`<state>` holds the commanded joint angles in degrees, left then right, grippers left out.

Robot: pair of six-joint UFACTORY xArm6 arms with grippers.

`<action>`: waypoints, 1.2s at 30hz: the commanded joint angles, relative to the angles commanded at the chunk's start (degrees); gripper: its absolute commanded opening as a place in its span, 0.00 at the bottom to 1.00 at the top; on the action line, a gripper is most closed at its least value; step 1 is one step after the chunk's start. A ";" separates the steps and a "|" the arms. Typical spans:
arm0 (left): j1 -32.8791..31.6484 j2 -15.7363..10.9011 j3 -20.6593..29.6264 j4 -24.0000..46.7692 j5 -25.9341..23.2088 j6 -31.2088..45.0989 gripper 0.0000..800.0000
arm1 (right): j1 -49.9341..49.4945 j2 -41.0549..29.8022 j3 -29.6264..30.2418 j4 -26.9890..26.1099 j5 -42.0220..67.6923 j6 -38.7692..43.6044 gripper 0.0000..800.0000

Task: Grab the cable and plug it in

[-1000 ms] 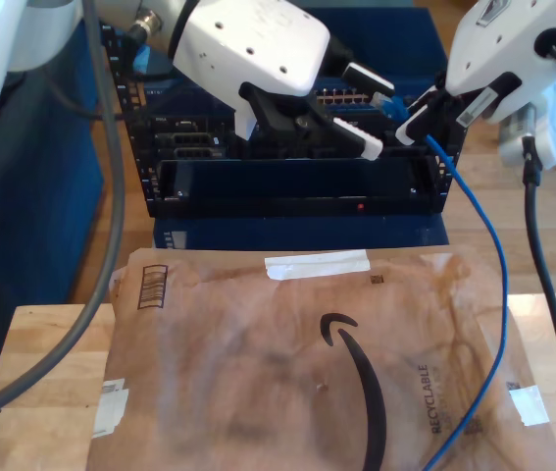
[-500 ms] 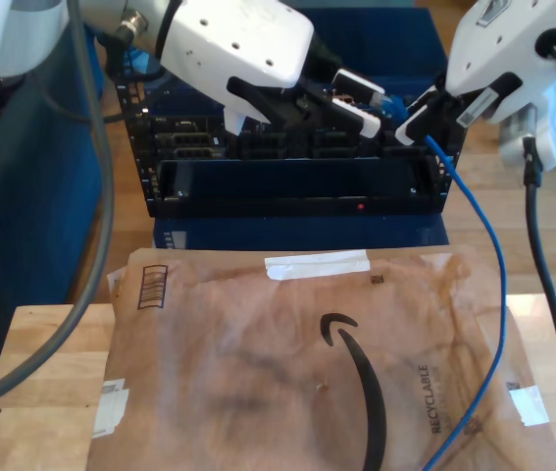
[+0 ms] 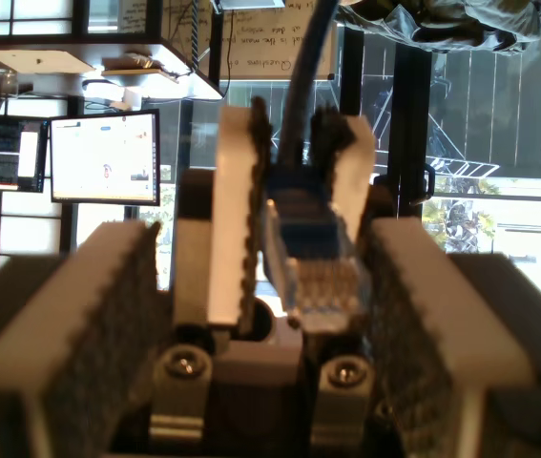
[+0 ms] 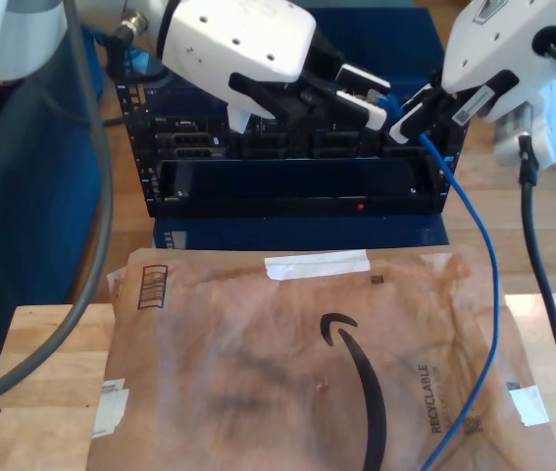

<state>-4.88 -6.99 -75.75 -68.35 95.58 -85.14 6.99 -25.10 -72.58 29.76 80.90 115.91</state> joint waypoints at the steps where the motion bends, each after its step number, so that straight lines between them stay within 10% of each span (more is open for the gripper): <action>1: -0.09 0.00 0.00 0.00 0.00 0.00 0.31 | 0.00 0.00 0.00 0.00 0.00 0.00 0.01; 20: 0.09 -0.09 0.00 -0.09 0.18 0.09 0.26 | 0.09 0.00 0.26 -0.09 0.00 0.00 0.01; 31: 0.18 -0.18 0.09 -0.09 0.18 0.00 0.00 | 0.09 0.00 0.18 0.00 0.00 0.00 0.01; 36: 0.26 -0.26 0.00 0.00 0.26 -0.26 0.00 | 0.26 -0.09 0.44 0.26 -0.09 -0.97 0.60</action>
<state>-4.62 -7.25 -75.75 -68.35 95.85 -85.41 7.25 -25.19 -72.14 30.02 80.81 114.95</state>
